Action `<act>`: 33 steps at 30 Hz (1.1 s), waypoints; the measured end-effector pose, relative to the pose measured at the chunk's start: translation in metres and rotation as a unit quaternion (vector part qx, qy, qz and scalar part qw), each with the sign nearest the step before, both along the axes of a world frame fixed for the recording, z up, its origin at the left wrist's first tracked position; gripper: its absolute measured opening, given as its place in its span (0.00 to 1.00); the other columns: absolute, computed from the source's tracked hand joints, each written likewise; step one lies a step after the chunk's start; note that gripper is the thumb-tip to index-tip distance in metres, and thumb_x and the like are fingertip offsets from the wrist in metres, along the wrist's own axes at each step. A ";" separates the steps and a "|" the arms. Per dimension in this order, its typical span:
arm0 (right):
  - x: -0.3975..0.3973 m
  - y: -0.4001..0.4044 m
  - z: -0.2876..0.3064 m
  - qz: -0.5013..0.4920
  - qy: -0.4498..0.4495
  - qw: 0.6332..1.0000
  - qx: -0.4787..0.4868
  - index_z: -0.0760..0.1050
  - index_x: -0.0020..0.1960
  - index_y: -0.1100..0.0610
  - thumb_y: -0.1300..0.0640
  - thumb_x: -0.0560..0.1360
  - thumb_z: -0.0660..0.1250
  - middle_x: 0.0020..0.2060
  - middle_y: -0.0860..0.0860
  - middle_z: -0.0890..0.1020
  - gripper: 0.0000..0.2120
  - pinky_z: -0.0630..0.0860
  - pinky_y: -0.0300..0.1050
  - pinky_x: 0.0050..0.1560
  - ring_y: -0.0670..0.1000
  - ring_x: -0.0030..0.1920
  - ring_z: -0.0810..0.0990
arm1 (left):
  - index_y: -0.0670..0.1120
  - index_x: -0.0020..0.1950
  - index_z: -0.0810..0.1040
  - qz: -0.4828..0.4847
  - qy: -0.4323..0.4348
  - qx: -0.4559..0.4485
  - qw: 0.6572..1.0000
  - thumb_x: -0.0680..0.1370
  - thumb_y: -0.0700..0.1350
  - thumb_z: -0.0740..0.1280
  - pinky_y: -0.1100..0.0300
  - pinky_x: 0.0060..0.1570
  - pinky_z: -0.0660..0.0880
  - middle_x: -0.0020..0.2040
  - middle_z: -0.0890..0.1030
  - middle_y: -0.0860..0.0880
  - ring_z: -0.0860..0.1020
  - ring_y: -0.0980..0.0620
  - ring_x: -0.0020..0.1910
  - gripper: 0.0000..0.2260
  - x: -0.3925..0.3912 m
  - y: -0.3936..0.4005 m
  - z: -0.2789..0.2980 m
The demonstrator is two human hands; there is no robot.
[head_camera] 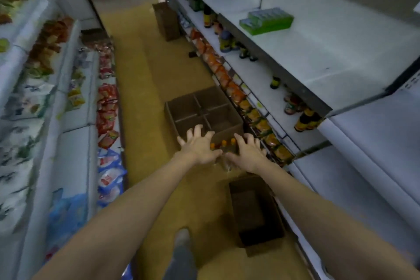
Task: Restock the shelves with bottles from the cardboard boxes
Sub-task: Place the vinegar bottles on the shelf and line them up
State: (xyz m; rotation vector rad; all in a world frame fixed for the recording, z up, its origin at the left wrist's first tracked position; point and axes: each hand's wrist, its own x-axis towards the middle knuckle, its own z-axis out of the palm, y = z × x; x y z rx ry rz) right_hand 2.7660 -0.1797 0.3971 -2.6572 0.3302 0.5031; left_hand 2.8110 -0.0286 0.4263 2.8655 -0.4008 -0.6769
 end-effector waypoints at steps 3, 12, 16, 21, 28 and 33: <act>0.025 -0.010 -0.006 -0.078 0.034 0.996 0.001 0.48 0.78 0.48 0.39 0.78 0.58 0.76 0.55 0.50 0.34 0.53 0.63 0.71 0.60 0.76 0.48 | 0.55 0.76 0.57 -0.056 0.008 -0.028 0.998 0.76 0.61 0.62 0.35 0.71 0.49 0.77 0.49 0.48 0.49 0.40 0.75 0.31 0.046 -0.006 -0.014; 0.053 -0.029 -0.032 -0.205 0.064 0.977 0.020 0.49 0.78 0.47 0.39 0.78 0.60 0.76 0.55 0.52 0.34 0.55 0.65 0.72 0.61 0.75 0.49 | 0.54 0.76 0.56 -0.169 0.062 -0.016 0.984 0.78 0.59 0.62 0.37 0.71 0.52 0.76 0.52 0.43 0.53 0.38 0.74 0.30 0.130 -0.039 -0.049; 0.065 -0.039 -0.052 -0.212 0.070 0.974 0.026 0.50 0.78 0.48 0.41 0.78 0.61 0.76 0.53 0.53 0.34 0.56 0.65 0.70 0.60 0.75 0.51 | 0.55 0.76 0.56 -0.197 0.079 -0.003 0.977 0.79 0.54 0.63 0.37 0.70 0.54 0.75 0.53 0.44 0.54 0.38 0.73 0.28 0.159 -0.054 -0.071; 0.103 -0.055 -0.081 -0.192 0.075 0.976 0.063 0.50 0.78 0.47 0.43 0.78 0.61 0.76 0.51 0.53 0.33 0.55 0.63 0.70 0.58 0.75 0.50 | 0.53 0.76 0.57 -0.174 0.075 -0.007 0.982 0.80 0.48 0.63 0.40 0.69 0.58 0.73 0.57 0.44 0.58 0.39 0.71 0.26 0.206 -0.058 -0.095; 0.179 -0.055 -0.137 -0.155 0.109 0.976 0.104 0.50 0.78 0.48 0.44 0.79 0.61 0.76 0.53 0.53 0.33 0.57 0.63 0.71 0.61 0.75 0.50 | 0.49 0.76 0.58 -0.124 0.094 0.019 0.988 0.79 0.48 0.64 0.44 0.67 0.65 0.71 0.60 0.42 0.62 0.40 0.69 0.27 0.256 -0.045 -0.151; 0.220 -0.043 -0.224 -0.154 0.113 0.975 0.115 0.53 0.77 0.49 0.44 0.78 0.63 0.75 0.55 0.56 0.33 0.58 0.62 0.71 0.61 0.74 0.55 | 0.45 0.74 0.60 -0.111 0.099 0.048 0.988 0.79 0.47 0.63 0.46 0.62 0.70 0.67 0.64 0.41 0.67 0.40 0.65 0.24 0.284 -0.040 -0.230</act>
